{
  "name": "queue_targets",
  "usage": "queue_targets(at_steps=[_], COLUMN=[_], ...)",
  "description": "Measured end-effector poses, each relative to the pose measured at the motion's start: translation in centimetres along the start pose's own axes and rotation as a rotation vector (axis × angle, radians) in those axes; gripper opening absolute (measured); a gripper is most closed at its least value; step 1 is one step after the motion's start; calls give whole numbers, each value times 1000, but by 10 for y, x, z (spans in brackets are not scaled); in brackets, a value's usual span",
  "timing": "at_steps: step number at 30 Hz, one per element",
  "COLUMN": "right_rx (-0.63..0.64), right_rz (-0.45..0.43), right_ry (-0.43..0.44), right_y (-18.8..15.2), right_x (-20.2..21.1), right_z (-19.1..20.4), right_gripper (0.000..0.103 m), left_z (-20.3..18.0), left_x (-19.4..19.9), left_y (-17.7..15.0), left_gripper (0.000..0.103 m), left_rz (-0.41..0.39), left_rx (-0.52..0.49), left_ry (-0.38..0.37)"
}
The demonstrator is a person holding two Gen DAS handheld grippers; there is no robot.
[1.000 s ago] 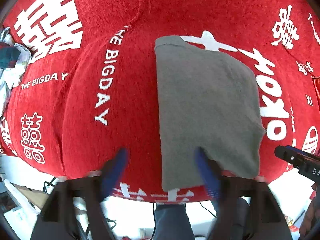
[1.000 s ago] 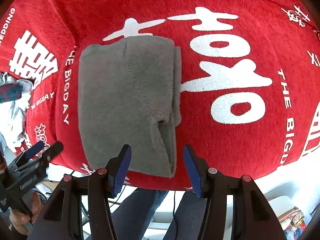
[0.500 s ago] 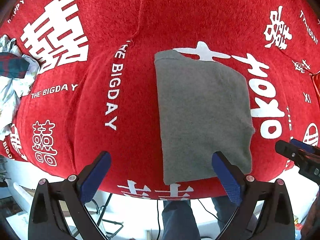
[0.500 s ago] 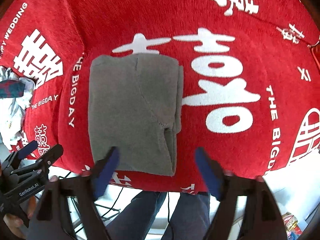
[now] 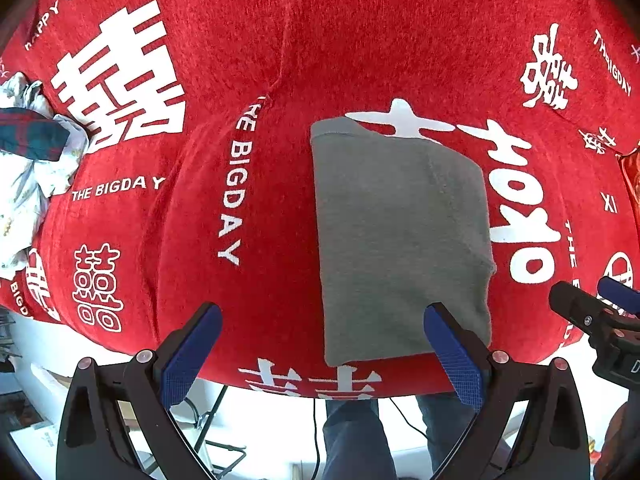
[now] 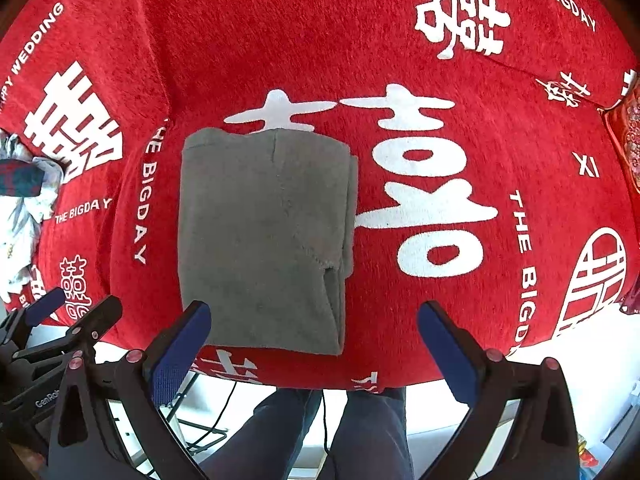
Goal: Fold small clothes
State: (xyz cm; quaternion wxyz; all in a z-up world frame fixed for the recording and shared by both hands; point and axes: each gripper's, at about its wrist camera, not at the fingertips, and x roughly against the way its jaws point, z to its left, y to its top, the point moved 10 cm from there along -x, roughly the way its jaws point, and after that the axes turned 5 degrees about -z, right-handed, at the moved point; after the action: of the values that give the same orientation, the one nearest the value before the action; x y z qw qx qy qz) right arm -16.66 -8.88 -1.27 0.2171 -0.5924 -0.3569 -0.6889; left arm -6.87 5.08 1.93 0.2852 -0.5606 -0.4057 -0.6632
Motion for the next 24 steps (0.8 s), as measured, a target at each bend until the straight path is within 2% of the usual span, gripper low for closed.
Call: queue_targets(at_steps=[20, 24], right_rx=[3, 0], right_rz=[5, 4], right_ry=[-6, -5], right_y=[-1, -1], right_x=[3, 3], right_z=[3, 3], right_gripper=[103, 103], left_z=[4, 7], left_x=[2, 3], left_y=[-1, -1], left_gripper=[101, 101], left_rz=[-1, -9], left_rx=[29, 31], left_ry=[0, 23])
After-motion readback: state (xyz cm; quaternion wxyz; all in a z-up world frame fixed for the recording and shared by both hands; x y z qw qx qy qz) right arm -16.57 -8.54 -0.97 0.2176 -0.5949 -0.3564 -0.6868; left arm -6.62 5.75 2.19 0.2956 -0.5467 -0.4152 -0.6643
